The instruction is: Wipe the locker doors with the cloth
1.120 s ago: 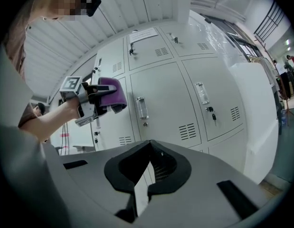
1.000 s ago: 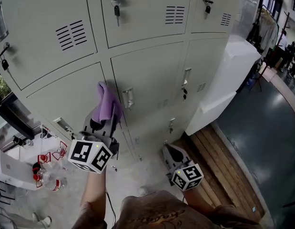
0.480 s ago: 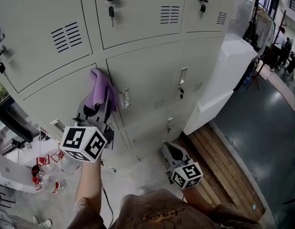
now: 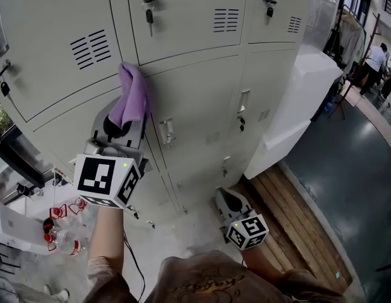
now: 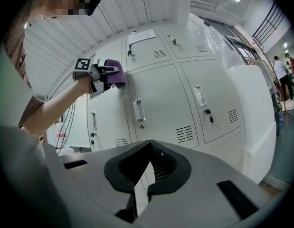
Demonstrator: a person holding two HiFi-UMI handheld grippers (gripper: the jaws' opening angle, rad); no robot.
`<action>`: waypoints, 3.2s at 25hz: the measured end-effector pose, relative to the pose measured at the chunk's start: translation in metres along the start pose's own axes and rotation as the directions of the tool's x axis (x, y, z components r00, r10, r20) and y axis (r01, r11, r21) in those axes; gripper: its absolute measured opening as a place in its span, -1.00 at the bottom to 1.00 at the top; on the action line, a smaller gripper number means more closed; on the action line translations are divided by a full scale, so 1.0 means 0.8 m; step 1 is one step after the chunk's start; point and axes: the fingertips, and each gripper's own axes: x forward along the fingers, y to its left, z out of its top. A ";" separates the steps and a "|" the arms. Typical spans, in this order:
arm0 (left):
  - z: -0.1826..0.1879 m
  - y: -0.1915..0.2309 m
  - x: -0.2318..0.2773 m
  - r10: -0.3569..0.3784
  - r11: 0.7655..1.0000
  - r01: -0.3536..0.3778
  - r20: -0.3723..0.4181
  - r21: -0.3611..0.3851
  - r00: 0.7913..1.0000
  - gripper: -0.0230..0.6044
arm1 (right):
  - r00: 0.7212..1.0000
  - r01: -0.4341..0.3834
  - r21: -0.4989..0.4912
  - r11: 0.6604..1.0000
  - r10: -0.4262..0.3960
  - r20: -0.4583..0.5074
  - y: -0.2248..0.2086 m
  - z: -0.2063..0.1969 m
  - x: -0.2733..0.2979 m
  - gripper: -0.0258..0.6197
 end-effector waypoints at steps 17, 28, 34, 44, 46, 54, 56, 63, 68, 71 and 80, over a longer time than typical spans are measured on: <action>-0.005 -0.014 0.067 -0.071 0.956 0.104 -0.127 0.274 0.989 -0.80 | 0.999 0.032 0.012 0.999 -0.032 0.006 -0.008 -0.003 -0.010 -0.93; -0.044 -0.024 0.074 -0.074 0.950 0.133 -0.213 0.282 0.974 -0.80 | 0.999 0.039 0.017 0.999 -0.039 0.004 -0.015 -0.004 -0.012 -0.93; -0.083 -0.036 0.068 -0.098 0.958 0.161 -0.258 0.238 0.961 -0.80 | 0.999 0.037 0.019 0.999 -0.037 -0.007 -0.014 -0.009 -0.011 -0.93; -0.158 -0.060 0.056 -0.138 0.960 0.211 -0.345 0.183 0.928 -0.80 | 0.999 0.040 0.019 0.999 -0.040 -0.015 -0.014 -0.013 -0.011 -0.93; -0.172 -0.064 0.053 -0.153 0.962 0.222 -0.358 0.159 0.921 -0.80 | 0.999 0.044 0.021 0.999 -0.044 -0.017 -0.016 -0.014 -0.013 -0.93; -0.204 -0.075 0.042 -0.176 0.961 0.241 -0.378 0.134 0.909 -0.80 | 0.998 0.055 0.019 0.998 -0.054 -0.022 -0.023 -0.015 -0.015 -0.93; -0.216 -0.079 0.038 -0.185 0.960 0.252 -0.395 0.122 0.900 -0.80 | 0.998 0.052 0.016 0.998 -0.052 -0.022 -0.024 -0.015 -0.014 -0.93; -0.270 -0.094 0.023 -0.241 0.956 0.290 -0.448 0.043 0.861 -0.80 | 0.998 0.051 0.010 0.999 -0.051 -0.029 -0.028 -0.016 -0.011 -0.93; -0.313 -0.106 0.010 -0.256 0.954 0.300 -0.484 0.016 0.837 -0.80 | 0.998 0.052 0.007 0.999 -0.052 -0.036 -0.032 -0.016 -0.011 -0.93; -0.337 -0.113 0.004 -0.260 0.954 0.300 -0.504 -0.002 0.824 -0.80 | 0.998 0.054 0.006 0.999 -0.054 -0.038 -0.034 -0.016 -0.011 -0.93; -0.415 -0.131 -0.015 -0.259 0.952 0.306 -0.584 -0.018 0.769 -0.80 | 0.997 0.068 -0.004 0.998 -0.068 -0.037 -0.041 -0.012 -0.011 -0.93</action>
